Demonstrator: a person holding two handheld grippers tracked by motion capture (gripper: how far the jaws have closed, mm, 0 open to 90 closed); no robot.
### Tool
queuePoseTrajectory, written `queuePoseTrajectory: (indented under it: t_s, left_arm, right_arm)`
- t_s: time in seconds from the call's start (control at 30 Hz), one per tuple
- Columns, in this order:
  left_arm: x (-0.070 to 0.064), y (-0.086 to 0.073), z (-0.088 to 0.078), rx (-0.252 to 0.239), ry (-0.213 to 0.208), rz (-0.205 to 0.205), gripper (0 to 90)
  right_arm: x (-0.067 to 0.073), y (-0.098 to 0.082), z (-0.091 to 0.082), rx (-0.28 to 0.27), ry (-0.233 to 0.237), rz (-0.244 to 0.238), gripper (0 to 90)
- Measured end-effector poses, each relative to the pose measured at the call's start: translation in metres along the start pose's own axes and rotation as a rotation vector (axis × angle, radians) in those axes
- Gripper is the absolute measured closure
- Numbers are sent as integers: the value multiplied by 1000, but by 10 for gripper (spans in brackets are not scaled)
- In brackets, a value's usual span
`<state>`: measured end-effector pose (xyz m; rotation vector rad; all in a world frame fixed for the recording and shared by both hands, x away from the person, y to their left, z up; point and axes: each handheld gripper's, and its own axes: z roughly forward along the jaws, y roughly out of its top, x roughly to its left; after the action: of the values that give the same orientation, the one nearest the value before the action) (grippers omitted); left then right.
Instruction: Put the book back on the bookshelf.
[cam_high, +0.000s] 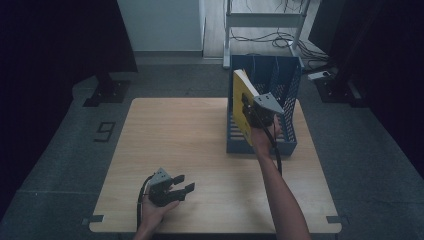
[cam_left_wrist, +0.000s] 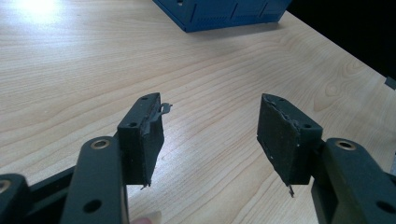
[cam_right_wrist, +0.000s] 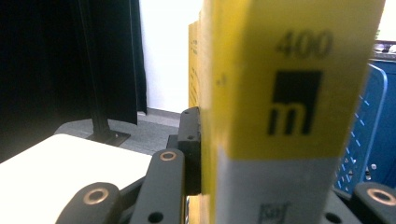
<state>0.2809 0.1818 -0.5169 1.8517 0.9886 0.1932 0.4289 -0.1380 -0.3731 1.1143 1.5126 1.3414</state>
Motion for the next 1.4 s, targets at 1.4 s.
queuePoseTrajectory:
  t_s: [1.4]
  left_arm:
    - [5, -2, 0, 0, -7, -20, 405]
  right_arm:
    - [-4, 4, 32, 27, -52, 17, 743]
